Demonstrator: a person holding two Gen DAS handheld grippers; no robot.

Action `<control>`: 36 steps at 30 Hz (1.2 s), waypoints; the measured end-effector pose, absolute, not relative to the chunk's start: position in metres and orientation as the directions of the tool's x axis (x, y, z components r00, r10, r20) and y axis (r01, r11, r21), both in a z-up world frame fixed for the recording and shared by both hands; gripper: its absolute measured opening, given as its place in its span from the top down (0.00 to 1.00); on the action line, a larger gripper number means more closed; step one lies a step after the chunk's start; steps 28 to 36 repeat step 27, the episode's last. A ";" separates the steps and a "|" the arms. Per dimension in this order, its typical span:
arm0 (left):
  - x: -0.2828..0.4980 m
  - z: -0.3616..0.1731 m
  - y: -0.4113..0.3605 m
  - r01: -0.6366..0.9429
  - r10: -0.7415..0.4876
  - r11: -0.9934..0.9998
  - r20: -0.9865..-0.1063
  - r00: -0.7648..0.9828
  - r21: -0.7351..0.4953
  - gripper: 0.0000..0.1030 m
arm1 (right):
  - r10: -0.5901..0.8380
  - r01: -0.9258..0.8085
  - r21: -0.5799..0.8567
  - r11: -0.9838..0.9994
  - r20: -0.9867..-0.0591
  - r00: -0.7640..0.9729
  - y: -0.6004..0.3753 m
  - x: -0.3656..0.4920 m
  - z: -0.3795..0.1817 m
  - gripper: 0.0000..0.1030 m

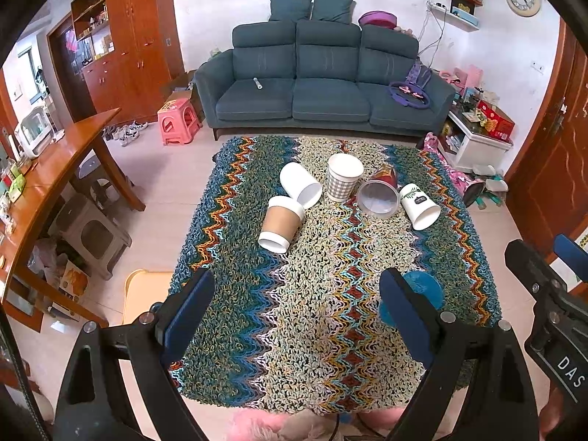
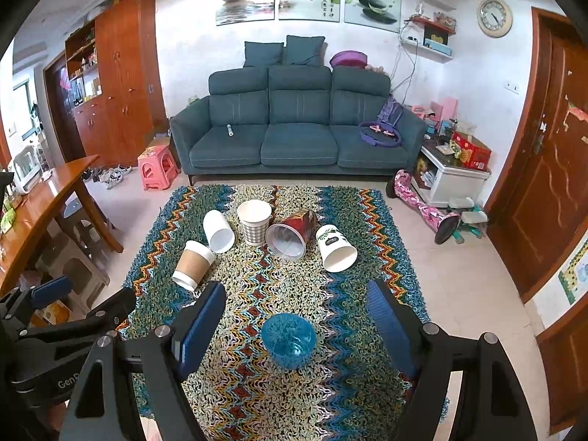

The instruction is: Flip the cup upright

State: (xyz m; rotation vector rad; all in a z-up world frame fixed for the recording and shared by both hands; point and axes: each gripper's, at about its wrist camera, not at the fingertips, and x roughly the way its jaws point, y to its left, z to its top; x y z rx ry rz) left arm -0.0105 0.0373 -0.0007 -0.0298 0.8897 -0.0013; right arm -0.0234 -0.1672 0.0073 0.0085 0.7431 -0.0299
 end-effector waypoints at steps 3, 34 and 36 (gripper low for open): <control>-0.010 -0.001 0.037 -0.010 -0.013 1.000 -0.777 0.629 -0.025 0.10 | -0.025 0.031 -0.004 1.000 -0.678 0.735 -0.167 -0.023 0.008 0.22; -0.010 -0.001 0.040 -0.012 -0.004 1.000 -0.764 0.645 -0.015 0.10 | -0.045 0.040 -0.024 0.999 -0.683 0.729 -0.177 -0.028 0.005 0.22; -0.010 -0.001 0.040 -0.012 -0.004 1.000 -0.764 0.645 -0.015 0.10 | -0.045 0.040 -0.024 0.999 -0.683 0.729 -0.177 -0.028 0.005 0.22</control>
